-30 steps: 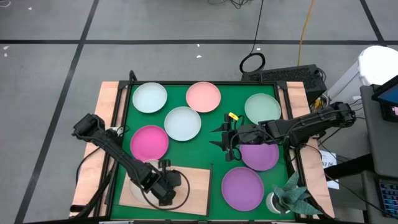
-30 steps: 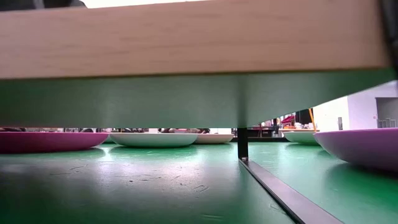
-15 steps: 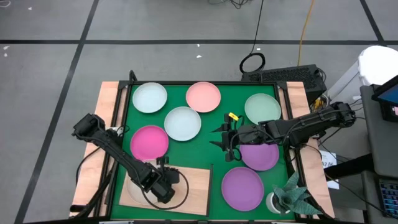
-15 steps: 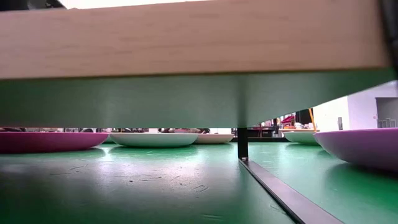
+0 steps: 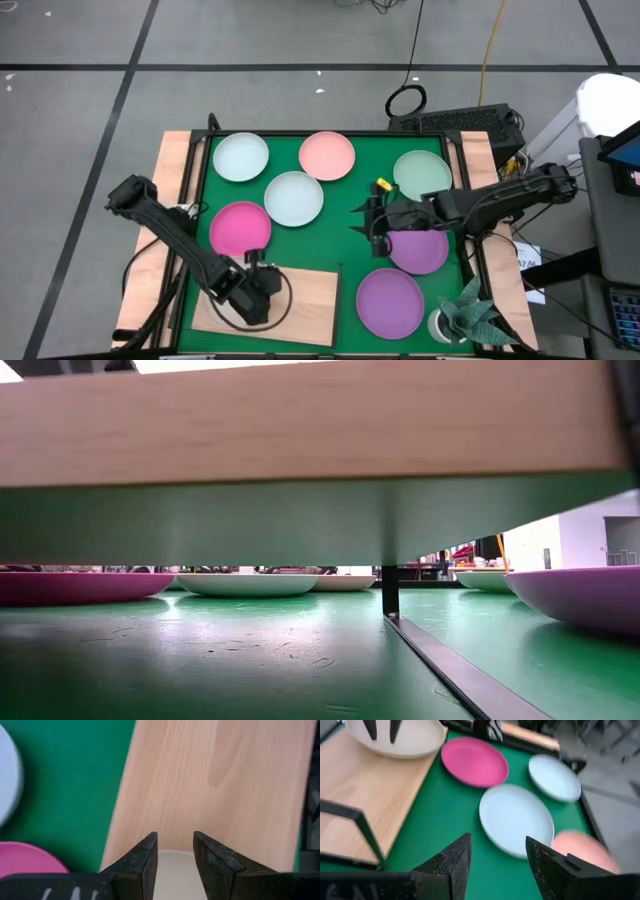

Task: Place and stack plates onto a shelf
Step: Put the light green plate on the shelf

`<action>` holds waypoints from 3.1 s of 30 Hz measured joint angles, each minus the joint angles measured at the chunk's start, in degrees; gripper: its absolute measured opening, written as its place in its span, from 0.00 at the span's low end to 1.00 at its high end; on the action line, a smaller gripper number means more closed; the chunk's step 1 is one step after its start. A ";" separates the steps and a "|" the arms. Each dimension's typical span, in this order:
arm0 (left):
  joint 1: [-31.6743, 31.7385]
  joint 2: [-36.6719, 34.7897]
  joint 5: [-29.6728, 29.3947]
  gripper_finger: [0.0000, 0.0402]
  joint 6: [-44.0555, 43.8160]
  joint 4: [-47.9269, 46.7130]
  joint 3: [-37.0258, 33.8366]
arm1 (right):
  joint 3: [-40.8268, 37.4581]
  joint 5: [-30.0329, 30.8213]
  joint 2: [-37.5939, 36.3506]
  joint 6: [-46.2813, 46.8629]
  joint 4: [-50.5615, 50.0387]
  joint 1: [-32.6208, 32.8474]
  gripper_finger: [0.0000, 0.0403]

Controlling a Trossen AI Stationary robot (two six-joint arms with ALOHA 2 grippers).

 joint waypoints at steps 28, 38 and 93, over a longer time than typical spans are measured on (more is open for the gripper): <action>1.62 -9.06 -8.29 0.33 11.65 -0.92 0.04 | -12.95 9.11 1.54 39.50 -24.08 -18.60 0.49; 1.62 -9.05 -8.30 0.33 11.92 -0.92 0.04 | -15.21 8.95 7.41 40.01 -24.12 -22.73 0.55; -0.83 -20.07 -29.45 0.33 5.55 -11.89 1.31 | 17.34 5.81 21.44 -7.90 -3.36 5.00 0.00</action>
